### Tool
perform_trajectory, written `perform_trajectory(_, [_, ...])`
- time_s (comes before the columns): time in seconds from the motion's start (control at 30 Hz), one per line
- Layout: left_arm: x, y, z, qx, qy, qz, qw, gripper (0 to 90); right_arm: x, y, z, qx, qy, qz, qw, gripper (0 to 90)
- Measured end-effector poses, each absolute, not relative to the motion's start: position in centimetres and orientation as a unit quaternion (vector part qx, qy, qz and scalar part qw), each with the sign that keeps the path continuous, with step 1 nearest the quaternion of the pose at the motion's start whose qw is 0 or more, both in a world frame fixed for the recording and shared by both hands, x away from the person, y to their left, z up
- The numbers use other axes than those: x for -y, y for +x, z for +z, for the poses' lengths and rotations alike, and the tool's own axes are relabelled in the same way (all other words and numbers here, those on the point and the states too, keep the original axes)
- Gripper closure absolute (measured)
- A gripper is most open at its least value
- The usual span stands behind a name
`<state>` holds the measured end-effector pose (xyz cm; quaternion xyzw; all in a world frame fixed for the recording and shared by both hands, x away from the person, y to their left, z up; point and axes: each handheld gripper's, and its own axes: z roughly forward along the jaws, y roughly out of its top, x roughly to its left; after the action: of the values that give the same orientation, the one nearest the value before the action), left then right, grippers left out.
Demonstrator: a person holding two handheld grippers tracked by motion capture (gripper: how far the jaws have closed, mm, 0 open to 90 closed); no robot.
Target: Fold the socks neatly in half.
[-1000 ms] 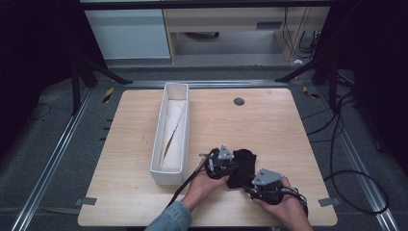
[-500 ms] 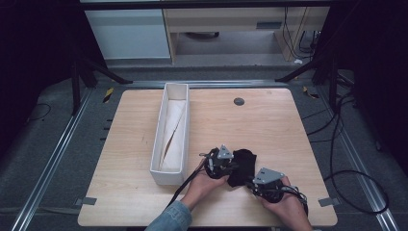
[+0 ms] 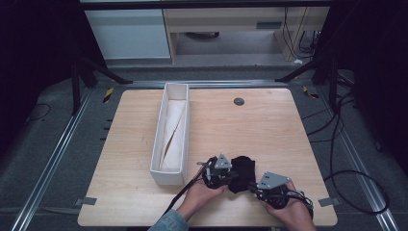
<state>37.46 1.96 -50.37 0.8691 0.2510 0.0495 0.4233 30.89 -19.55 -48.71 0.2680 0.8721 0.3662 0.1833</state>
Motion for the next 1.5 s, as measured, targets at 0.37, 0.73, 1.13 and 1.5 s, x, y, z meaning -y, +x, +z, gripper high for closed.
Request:
perform_trajectory(0.37, [-1.9,36.1,-50.0,-0.234,0.875,0.041,0.421,81.5,20.2,29.9,-48.2,-0.871,0.270,0.372,0.175,84.4])
perform_trajectory(0.73, [-1.8,38.2,-49.2,-0.255,0.864,0.039,0.433,82.3,20.3,30.0,-48.1,-0.871,0.265,0.380,0.162,84.4])
perform_trajectory(1.13, [-1.4,39.0,-50.0,-0.258,0.868,0.020,0.423,85.0,21.0,30.6,-47.0,-0.855,0.280,0.412,0.146,84.4])
perform_trajectory(1.5, [-1.6,38.5,-49.8,-0.248,0.875,0.011,0.416,85.7,20.6,31.0,-45.7,-0.859,0.276,0.405,0.151,84.7])
